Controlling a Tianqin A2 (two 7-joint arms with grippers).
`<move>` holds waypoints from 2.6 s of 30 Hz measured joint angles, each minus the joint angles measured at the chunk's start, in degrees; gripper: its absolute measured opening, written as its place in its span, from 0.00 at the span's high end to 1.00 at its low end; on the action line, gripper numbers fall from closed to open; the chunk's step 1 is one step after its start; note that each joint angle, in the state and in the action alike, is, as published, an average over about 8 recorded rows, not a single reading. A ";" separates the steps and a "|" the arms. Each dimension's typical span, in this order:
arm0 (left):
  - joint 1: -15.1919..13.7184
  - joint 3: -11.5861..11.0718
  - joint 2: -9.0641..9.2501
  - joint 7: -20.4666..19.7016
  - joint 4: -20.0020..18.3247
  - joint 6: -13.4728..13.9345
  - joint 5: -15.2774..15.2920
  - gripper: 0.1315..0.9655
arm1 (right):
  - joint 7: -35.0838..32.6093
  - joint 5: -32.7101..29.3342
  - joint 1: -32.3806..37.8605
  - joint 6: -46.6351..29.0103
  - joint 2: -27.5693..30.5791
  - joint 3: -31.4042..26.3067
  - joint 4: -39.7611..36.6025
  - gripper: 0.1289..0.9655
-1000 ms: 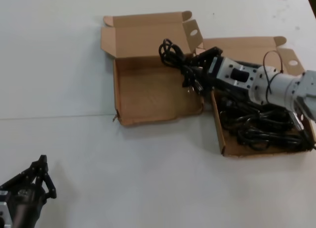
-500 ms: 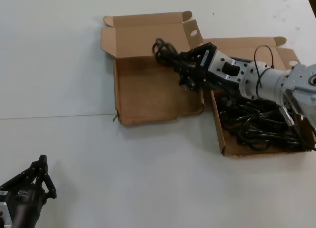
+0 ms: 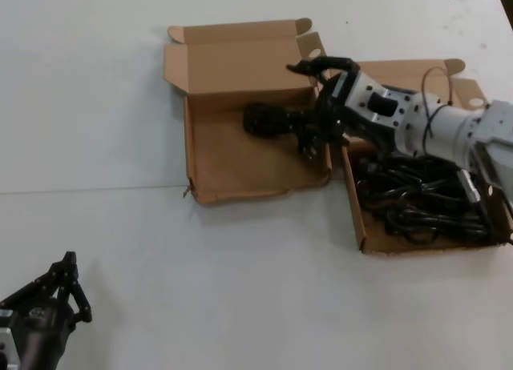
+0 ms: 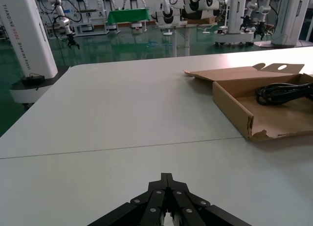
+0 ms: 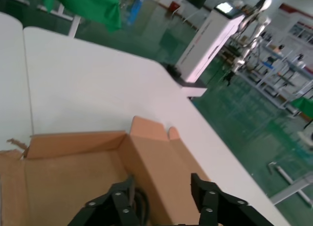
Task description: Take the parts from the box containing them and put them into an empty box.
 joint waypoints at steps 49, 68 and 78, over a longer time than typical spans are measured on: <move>0.00 0.00 0.00 0.00 0.00 0.00 0.00 0.80 | 0.00 1.84 -30.55 7.88 10.73 12.02 36.07 0.00; 0.00 0.01 -0.01 0.00 0.00 -0.01 0.00 0.43 | 0.00 4.95 -39.86 14.78 8.14 16.35 38.71 0.00; 0.00 0.01 -0.01 0.00 -0.01 -0.01 0.00 0.19 | 0.00 6.64 -44.85 18.54 6.75 18.71 40.15 0.00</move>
